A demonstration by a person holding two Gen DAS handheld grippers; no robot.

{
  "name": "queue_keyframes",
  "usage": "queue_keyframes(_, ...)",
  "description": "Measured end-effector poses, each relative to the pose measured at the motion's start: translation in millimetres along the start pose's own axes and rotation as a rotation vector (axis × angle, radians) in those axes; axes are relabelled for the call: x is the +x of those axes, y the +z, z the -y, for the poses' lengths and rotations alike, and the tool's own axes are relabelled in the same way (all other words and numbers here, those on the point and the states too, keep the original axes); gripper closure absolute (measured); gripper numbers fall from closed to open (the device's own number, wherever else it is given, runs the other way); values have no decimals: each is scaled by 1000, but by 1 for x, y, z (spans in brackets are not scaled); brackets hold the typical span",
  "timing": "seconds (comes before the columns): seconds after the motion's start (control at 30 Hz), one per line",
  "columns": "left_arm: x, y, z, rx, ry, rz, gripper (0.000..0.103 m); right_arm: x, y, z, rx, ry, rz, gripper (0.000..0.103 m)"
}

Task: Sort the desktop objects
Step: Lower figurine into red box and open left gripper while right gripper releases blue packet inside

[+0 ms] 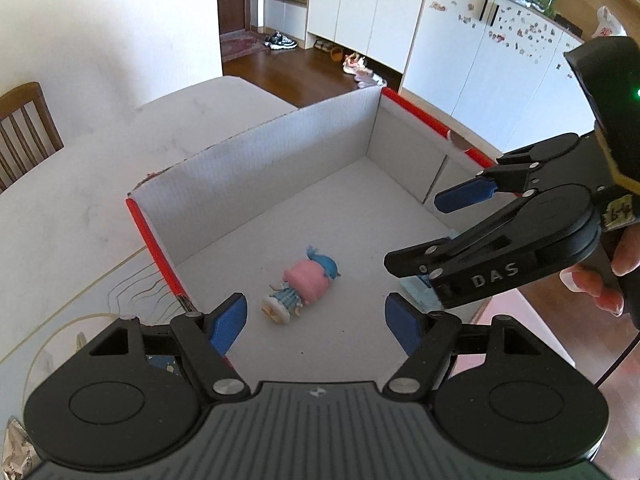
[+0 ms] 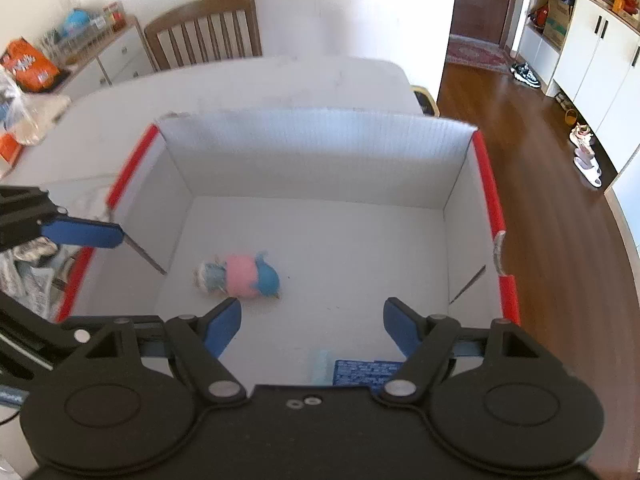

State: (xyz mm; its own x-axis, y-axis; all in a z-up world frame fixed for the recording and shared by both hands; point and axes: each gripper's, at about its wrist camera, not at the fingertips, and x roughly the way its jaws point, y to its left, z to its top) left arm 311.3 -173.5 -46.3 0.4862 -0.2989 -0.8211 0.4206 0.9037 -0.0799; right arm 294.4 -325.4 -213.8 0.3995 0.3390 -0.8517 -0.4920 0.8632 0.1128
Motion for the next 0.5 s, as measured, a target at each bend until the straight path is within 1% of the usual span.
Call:
queue_keyframes(0.1,-8,-2,-1,-12,-11,21,28,-12,-1,4,14,3,32,24)
queue_keyframes(0.27,-26,-7,0,-25,-26,61,28,-39,-8,-4,31,9,86,25)
queue_keyframes(0.5,-50,-22,-3,-38,-30,100,28,-55,-19,-21,55,3,127,25)
